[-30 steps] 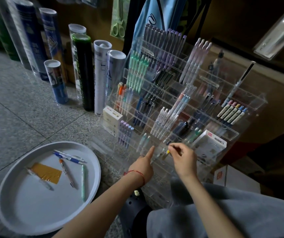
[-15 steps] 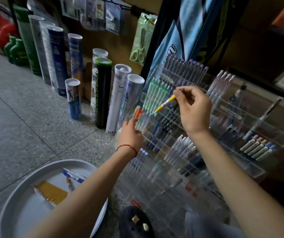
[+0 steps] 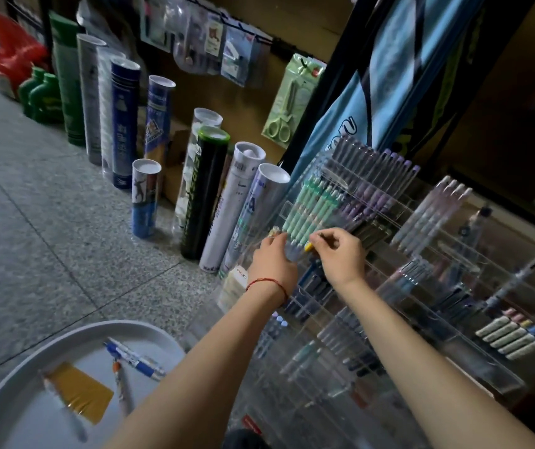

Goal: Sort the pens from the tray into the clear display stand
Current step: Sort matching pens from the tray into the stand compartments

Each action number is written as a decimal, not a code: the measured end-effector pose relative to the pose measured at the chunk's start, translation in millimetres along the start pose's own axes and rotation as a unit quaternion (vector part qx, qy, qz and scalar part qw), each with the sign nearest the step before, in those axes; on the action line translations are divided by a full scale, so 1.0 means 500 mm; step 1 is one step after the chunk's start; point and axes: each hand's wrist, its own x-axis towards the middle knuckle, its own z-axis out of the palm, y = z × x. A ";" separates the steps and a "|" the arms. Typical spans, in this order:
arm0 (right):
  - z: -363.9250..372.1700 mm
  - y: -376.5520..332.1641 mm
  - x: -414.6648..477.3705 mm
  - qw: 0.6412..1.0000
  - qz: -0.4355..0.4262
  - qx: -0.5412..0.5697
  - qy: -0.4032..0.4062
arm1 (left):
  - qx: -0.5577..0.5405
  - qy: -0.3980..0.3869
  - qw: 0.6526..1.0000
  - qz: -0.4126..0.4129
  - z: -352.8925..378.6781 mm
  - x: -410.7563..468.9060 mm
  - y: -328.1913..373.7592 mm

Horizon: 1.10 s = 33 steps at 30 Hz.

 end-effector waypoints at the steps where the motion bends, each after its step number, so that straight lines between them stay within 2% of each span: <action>1: 0.001 0.004 -0.002 1.000 0.008 0.000 -0.007 | 0.005 -0.002 1.000 0.005 0.004 0.002 0.008; 9: -0.003 -0.015 -0.012 0.998 0.005 -0.049 -0.035 | 0.027 -0.003 1.000 0.011 0.031 0.003 0.038; 22: -0.007 0.002 -0.012 0.992 0.079 -0.083 -0.060 | -0.034 0.031 0.999 0.008 0.044 -0.016 0.060; 27: -0.037 -0.003 0.026 0.990 0.048 -0.094 -0.090 | -0.105 0.053 0.992 -0.034 0.022 0.012 0.009; 33: -0.058 -0.029 0.060 0.988 -0.001 -0.098 -0.119 | -0.125 0.028 0.987 -0.092 -0.001 0.010 -0.067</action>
